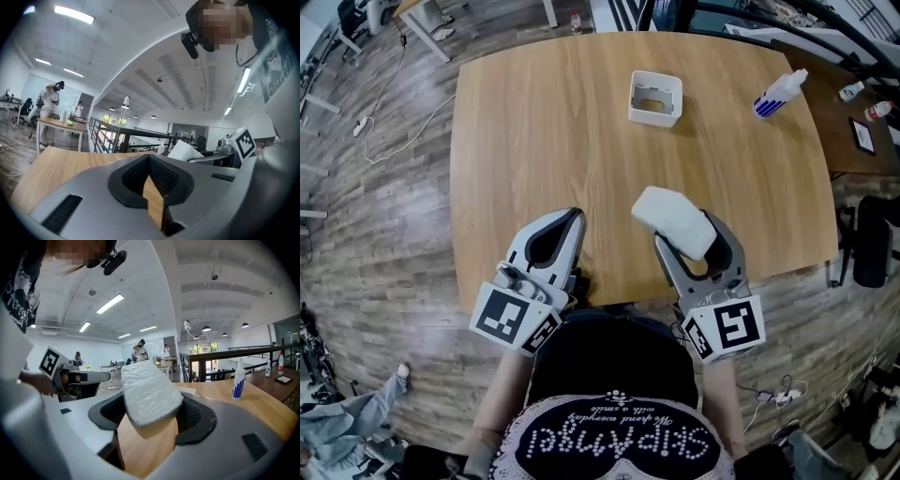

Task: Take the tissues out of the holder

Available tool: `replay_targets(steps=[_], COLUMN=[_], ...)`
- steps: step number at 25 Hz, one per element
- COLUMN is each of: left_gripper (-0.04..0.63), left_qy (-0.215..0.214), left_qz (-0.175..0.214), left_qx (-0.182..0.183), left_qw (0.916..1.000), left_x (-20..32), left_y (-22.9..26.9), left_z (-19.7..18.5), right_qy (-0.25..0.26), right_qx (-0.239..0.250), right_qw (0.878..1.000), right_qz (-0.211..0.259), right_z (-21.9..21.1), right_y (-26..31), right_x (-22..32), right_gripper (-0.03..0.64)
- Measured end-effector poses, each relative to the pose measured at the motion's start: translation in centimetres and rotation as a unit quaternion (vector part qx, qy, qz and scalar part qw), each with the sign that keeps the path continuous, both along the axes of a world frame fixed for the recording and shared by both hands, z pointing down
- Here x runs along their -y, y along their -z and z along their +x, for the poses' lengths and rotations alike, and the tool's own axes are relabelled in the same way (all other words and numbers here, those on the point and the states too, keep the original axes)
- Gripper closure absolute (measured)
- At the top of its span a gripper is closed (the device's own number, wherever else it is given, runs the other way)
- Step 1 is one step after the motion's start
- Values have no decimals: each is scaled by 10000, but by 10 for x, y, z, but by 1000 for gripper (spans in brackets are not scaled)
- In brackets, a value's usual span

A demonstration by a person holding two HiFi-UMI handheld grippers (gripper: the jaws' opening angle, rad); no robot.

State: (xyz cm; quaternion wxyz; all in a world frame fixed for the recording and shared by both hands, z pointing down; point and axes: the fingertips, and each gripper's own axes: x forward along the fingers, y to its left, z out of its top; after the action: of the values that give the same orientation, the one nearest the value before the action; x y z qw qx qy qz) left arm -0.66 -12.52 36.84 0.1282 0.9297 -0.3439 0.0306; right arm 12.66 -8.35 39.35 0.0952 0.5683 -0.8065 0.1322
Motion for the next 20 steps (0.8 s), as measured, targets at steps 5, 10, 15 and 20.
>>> replay_targets(steps=[5,10,15,20], left_gripper=[591,591,591,591], left_qy=[-87,-33,-100,-113], left_qz=[59,96,65,63], left_qx=[75,173,110,96], left_qw=[9999,9998,9999,9999], left_x=[3,6,4,5], left_y=[2,2,-1,0], left_z=[-8,-12,-7,-9], right_qy=[-51,-97,-93,-77], right_qx=[28,57,92,82], right_qw=[10000,9999,9999,9998], right_qz=[-53,-72,-104,-136], right_z=[0,1,3,0], right_y=[-2,-4,-8,-8], right_x=[-5,-8,-9,-9], right_gripper=[305,305,305,305])
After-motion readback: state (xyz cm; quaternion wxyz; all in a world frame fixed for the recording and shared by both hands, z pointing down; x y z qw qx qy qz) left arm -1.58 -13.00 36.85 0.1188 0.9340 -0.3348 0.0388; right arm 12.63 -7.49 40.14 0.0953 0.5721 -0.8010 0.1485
